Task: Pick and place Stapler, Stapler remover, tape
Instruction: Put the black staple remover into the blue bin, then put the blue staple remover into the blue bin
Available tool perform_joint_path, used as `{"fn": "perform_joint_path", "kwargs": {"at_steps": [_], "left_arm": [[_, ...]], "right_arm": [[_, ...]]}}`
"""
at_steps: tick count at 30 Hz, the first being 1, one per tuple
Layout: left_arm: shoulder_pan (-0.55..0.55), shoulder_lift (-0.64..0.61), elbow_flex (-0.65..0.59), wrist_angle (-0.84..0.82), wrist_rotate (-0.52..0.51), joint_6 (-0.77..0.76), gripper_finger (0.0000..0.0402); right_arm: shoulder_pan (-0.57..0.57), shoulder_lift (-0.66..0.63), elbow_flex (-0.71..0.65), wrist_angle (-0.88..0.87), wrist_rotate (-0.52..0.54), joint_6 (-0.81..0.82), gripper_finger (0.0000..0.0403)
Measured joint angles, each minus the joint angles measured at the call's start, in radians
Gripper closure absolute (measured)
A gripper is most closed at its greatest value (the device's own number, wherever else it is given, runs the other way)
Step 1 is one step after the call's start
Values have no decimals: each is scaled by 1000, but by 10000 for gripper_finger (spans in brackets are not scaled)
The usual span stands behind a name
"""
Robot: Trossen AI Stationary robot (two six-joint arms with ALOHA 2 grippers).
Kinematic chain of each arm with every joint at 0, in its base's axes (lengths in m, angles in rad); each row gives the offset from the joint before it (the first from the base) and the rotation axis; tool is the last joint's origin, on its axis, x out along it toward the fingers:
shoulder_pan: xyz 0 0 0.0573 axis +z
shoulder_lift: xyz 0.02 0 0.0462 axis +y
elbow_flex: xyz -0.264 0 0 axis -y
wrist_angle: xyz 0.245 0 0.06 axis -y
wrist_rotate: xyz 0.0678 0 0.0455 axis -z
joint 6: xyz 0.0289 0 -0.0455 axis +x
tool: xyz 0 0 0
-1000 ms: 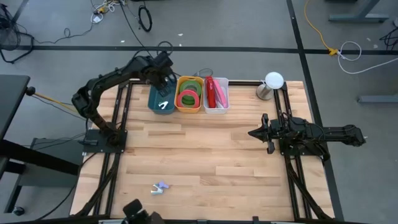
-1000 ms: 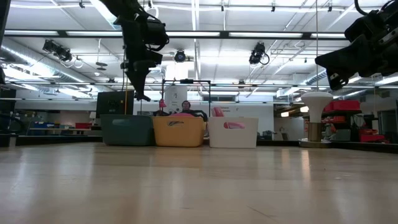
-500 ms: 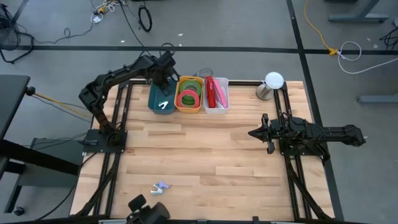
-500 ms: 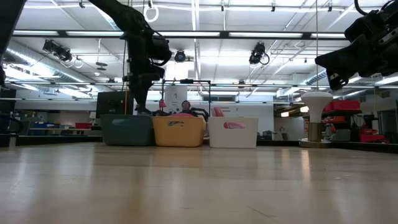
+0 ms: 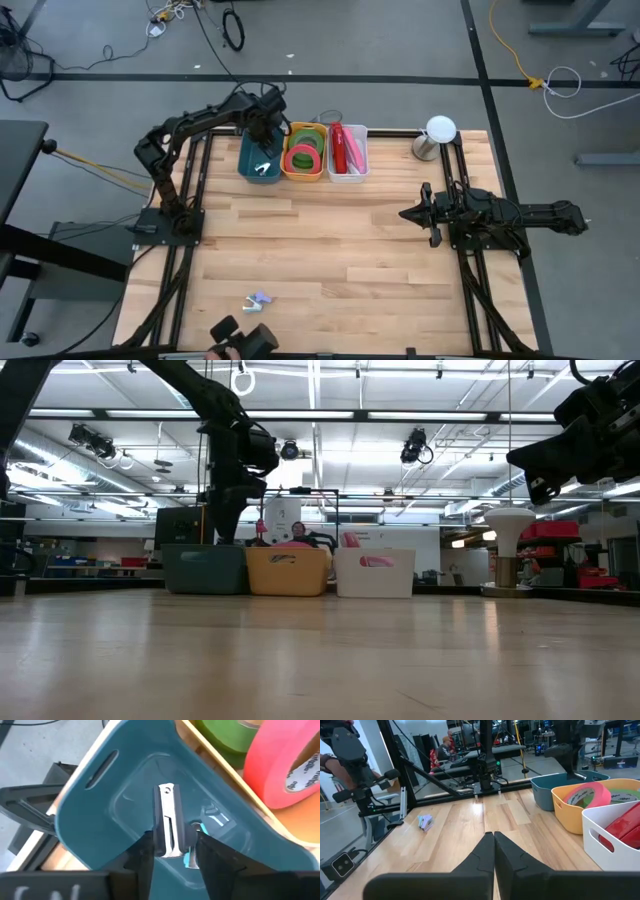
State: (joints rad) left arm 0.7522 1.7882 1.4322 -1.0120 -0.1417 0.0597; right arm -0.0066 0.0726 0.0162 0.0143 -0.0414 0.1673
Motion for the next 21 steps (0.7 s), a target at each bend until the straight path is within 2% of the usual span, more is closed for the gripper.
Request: {"fn": "perform_joint_path", "kwargs": {"at_steps": [11,15,21], "left_arm": [[-6,0,0,-61,8,-56,94],[-9,-21,0,-125,12,-58,69],[-47,-114,0,-226,17,-82,68]], "right_arm": [[0,0,0,0,0,0,396],[0,0,0,0,0,0,396],[0,0,0,0,0,0,396]]}}
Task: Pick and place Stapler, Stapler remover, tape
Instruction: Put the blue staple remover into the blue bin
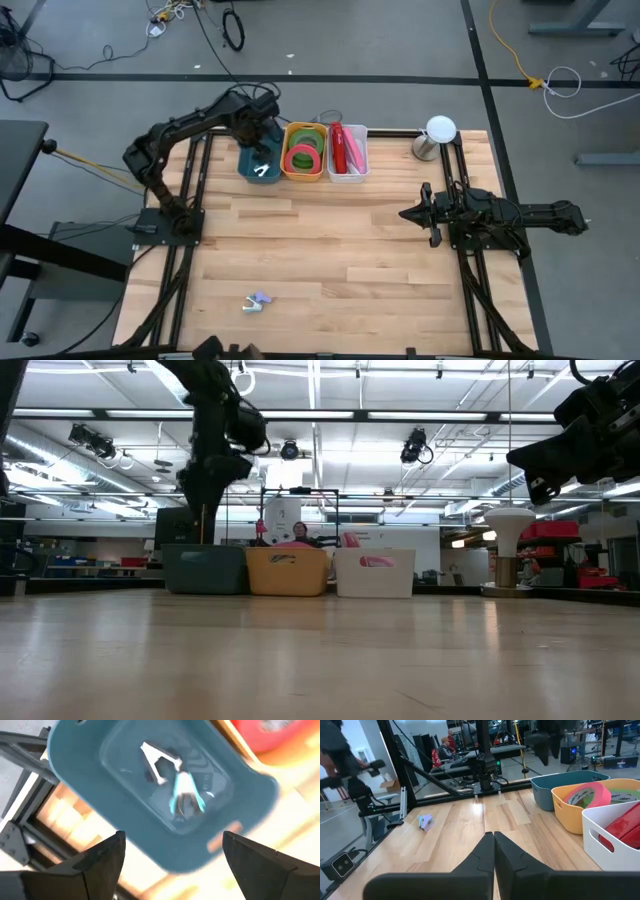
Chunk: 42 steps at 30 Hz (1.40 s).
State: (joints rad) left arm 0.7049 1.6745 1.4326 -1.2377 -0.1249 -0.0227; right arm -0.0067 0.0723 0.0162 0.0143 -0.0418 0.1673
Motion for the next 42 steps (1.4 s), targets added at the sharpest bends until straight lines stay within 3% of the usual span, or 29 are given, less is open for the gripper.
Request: {"fn": "perform_joint_path", "kwargs": {"at_steps": [12,20,33,42], "left_arm": [[-165,-175,1,-50,27,5,73],[-352,-179,1,-44,193,38,74],[-654,-179,-1,45,199,55,74],[-807,-179,-138,171,200,2,74]], "right_arm": [[0,0,0,0,0,0,396],[0,0,0,0,0,0,396],[0,0,0,0,0,0,396],[0,0,0,0,0,0,396]]}}
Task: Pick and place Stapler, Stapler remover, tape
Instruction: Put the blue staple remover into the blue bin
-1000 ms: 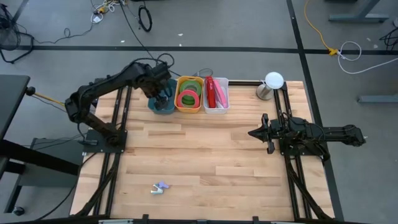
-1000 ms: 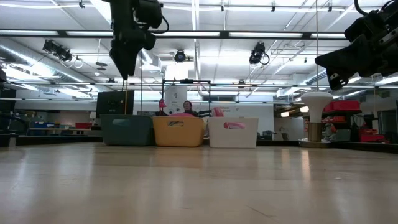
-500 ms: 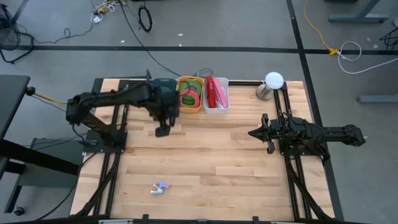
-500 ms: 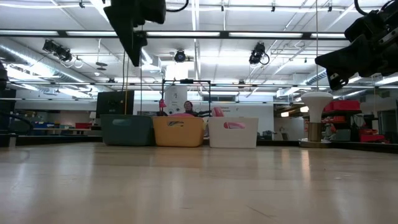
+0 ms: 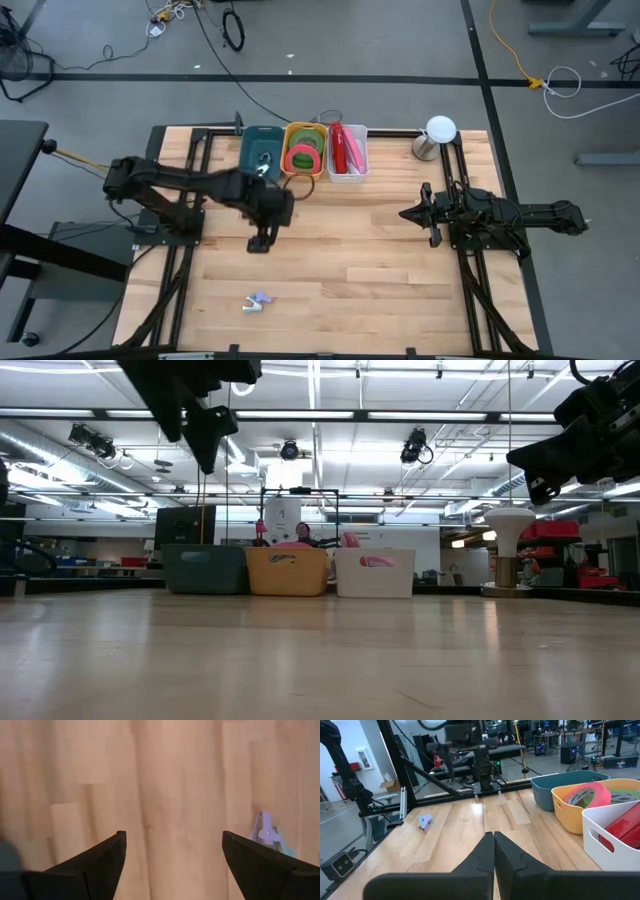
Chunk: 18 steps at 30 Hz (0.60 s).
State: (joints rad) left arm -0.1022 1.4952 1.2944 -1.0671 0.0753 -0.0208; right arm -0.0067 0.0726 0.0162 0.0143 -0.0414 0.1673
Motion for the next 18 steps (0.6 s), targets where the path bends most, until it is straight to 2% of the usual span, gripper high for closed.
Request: {"fn": "perform_joint_path", "kwargs": {"at_steps": [18], "left_arm": [[-368,1,-29,28,54,-152,74]], "right_arm": [[0,0,0,0,0,0,396]]}}
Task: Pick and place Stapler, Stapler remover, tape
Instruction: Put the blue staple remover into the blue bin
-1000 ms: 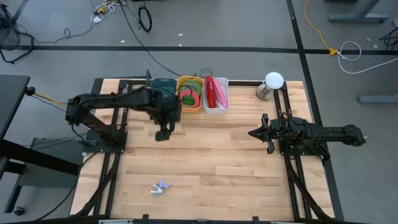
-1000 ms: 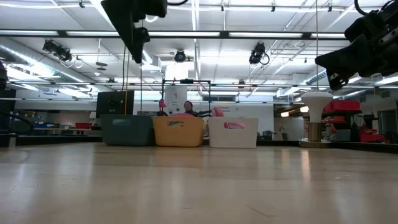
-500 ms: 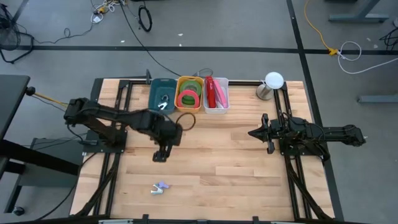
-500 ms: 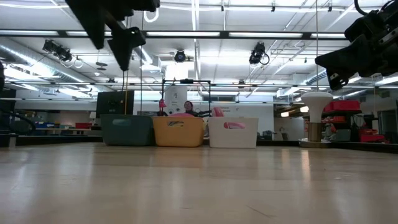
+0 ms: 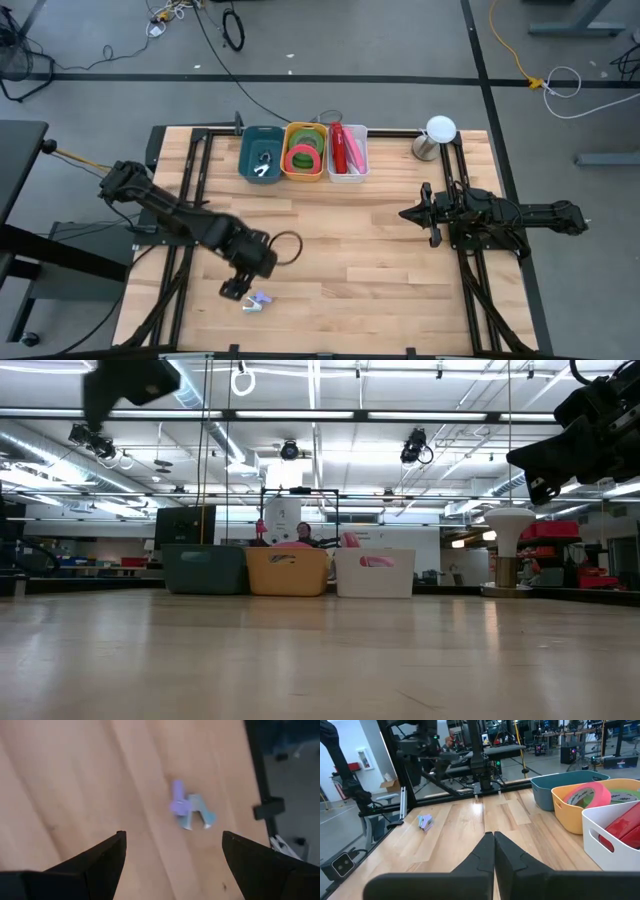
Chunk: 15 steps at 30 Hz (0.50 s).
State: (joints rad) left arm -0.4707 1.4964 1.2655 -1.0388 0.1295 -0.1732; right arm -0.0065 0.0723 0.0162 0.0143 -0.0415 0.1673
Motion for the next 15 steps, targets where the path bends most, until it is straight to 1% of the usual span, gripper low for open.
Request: {"fn": "perform_joint_path", "kwargs": {"at_steps": [9,11,15], "left_arm": [[-149,2,0,8,-2,-51,74],[-178,2,0,11,-19,-56,74],[-228,21,1,54,-83,-113,74]], "right_arm": [[0,0,0,0,0,0,396],[0,0,0,0,0,0,396],[0,0,0,0,0,0,396]]}}
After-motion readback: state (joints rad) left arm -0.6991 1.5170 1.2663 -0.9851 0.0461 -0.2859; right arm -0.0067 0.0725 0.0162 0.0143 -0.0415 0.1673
